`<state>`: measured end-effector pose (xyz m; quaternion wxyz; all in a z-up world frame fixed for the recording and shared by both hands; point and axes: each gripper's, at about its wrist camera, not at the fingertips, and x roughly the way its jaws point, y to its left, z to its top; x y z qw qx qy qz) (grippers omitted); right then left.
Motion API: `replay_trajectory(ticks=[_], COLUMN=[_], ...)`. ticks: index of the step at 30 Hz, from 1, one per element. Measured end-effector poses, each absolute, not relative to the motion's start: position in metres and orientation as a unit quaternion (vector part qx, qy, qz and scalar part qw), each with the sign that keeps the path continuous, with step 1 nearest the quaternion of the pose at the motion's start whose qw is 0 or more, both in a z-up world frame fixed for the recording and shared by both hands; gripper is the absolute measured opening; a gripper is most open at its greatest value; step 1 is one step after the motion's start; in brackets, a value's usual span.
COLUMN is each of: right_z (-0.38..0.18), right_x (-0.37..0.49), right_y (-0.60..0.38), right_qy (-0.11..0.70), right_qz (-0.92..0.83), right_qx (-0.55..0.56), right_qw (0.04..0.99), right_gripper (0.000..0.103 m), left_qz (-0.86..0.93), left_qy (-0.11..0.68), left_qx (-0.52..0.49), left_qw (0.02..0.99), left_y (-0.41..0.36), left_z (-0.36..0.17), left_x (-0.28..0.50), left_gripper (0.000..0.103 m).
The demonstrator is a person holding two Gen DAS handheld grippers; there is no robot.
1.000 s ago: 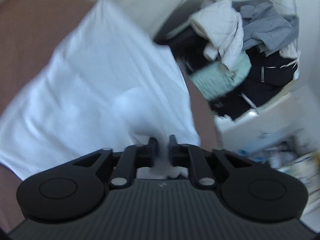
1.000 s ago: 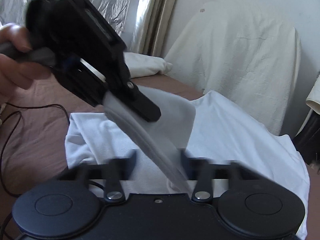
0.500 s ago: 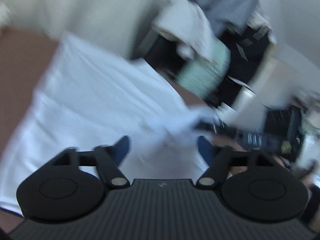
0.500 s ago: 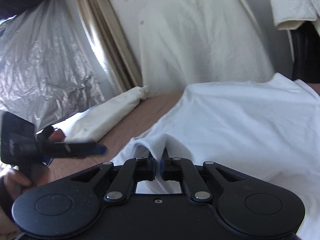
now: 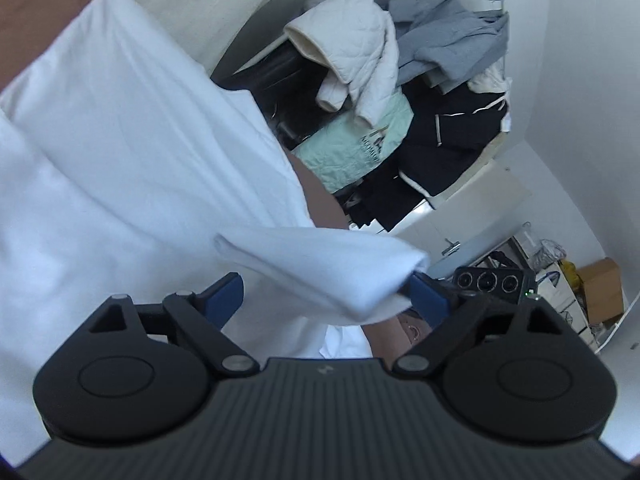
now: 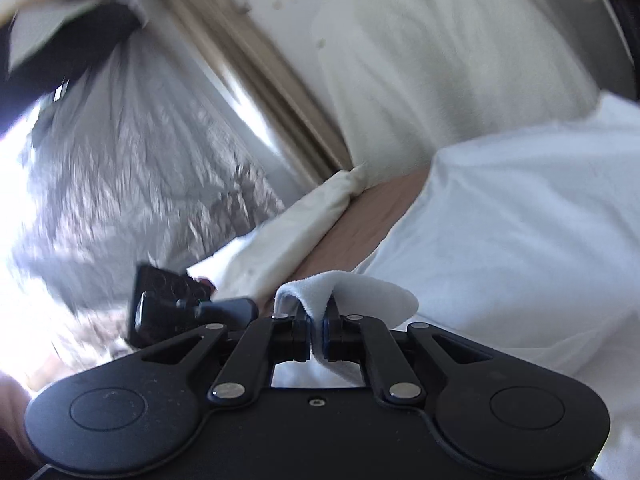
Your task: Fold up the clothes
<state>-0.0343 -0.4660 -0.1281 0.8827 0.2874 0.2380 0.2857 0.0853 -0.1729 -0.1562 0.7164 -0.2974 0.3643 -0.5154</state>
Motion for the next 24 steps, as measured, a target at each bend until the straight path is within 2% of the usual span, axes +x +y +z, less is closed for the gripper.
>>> replay_trajectory(ticks=[1, 2, 3, 4, 5, 7, 8, 12, 14, 15, 16, 17, 20, 24], right_z=[-0.130, -0.133, -0.135, -0.137, -0.139, -0.143, -0.146, -0.148, -0.148, -0.148, -0.148, -0.147, -0.146, -0.148], right_x=[-0.034, -0.034, -0.033, -0.033, -0.033, -0.032, -0.032, -0.031, -0.030, -0.030, -0.030, -0.031, -0.033, -0.037], right_y=[-0.467, -0.469, -0.470, -0.472, -0.473, -0.476, -0.478, -0.479, -0.479, -0.479, -0.479, -0.479, -0.480, -0.485], right_qy=[0.239, 0.241, 0.242, 0.243, 0.244, 0.247, 0.248, 0.257, 0.262, 0.264, 0.267, 0.269, 0.281, 0.292], right_qz=[0.283, 0.281, 0.278, 0.275, 0.273, 0.267, 0.265, 0.235, 0.215, 0.205, 0.195, 0.171, 0.089, 0.031], right_qx=[0.294, 0.301, 0.308, 0.314, 0.321, 0.334, 0.341, 0.337, 0.327, 0.323, 0.318, 0.308, 0.275, 0.257], right_qw=[0.881, 0.879, 0.877, 0.875, 0.874, 0.870, 0.867, 0.875, 0.882, 0.886, 0.889, 0.896, 0.915, 0.921], right_gripper=[0.007, 0.007, 0.007, 0.011, 0.014, 0.014, 0.014, 0.014, 0.019, 0.021, 0.034, 0.039, 0.040, 0.040], left_qz=[-0.518, -0.525, -0.532, -0.539, -0.550, -0.542, -0.534, -0.431, -0.352, -0.320, -0.305, -0.308, -0.324, -0.357], left_qy=[0.358, 0.345, 0.331, 0.318, 0.303, 0.273, 0.258, 0.193, 0.177, 0.180, 0.188, 0.203, 0.248, 0.298], left_qx=[-0.293, -0.279, -0.264, -0.249, -0.229, -0.202, -0.194, -0.203, -0.221, -0.220, -0.214, -0.204, -0.187, -0.238], left_qw=[0.719, 0.726, 0.733, 0.739, 0.744, 0.769, 0.782, 0.858, 0.892, 0.904, 0.909, 0.907, 0.894, 0.853], left_y=[-0.180, -0.185, -0.190, -0.194, -0.197, -0.191, -0.187, -0.154, -0.136, -0.130, -0.126, -0.125, -0.122, -0.129], left_z=[-0.156, -0.151, -0.147, -0.143, -0.139, -0.131, -0.127, -0.115, -0.114, -0.115, -0.117, -0.118, -0.122, -0.135], left_x=[0.085, 0.081, 0.077, 0.072, 0.067, 0.055, 0.049, 0.028, 0.018, 0.018, 0.020, 0.026, 0.043, 0.063], left_gripper=[0.086, 0.069, 0.043, 0.033, 0.018, 0.012, 0.003, 0.002, 0.002, 0.002, 0.002, 0.003, 0.004, 0.006])
